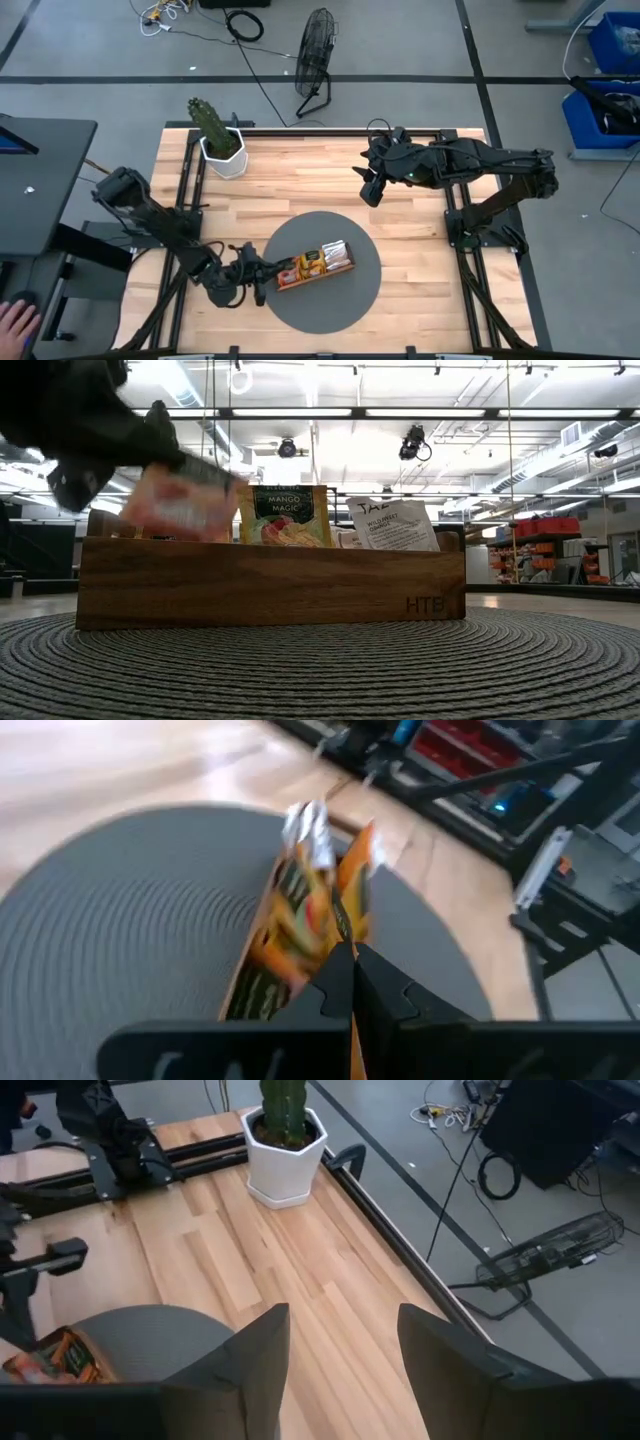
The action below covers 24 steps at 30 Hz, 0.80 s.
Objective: Pick & Place Tea
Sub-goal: Put the orange tea bag into the left section of the wooden organizer
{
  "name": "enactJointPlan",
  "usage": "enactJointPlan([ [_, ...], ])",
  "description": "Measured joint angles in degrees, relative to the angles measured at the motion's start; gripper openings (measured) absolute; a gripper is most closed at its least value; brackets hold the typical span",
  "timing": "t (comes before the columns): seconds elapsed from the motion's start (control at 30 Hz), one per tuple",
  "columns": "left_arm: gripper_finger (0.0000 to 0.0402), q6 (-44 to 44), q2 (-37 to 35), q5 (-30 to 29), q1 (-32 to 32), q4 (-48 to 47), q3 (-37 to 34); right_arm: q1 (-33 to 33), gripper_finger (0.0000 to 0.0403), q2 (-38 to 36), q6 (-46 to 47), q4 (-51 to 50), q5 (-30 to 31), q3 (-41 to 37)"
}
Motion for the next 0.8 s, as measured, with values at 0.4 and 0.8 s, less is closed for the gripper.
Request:
enactJointPlan([
  [0.4, 0.0002, 1.15, 5.8, 0.01, 0.03, 0.5, -0.04, 0.0, 0.0194, 0.0, -0.04, -0.11, -0.09, 0.0],
  [0.8, 0.0064, 1.68, 7.06, 2.39, 0.35, 5.22, -0.04, 0.0, 0.0194, 0.02, -0.02, -0.13, -0.09, 0.0],
])
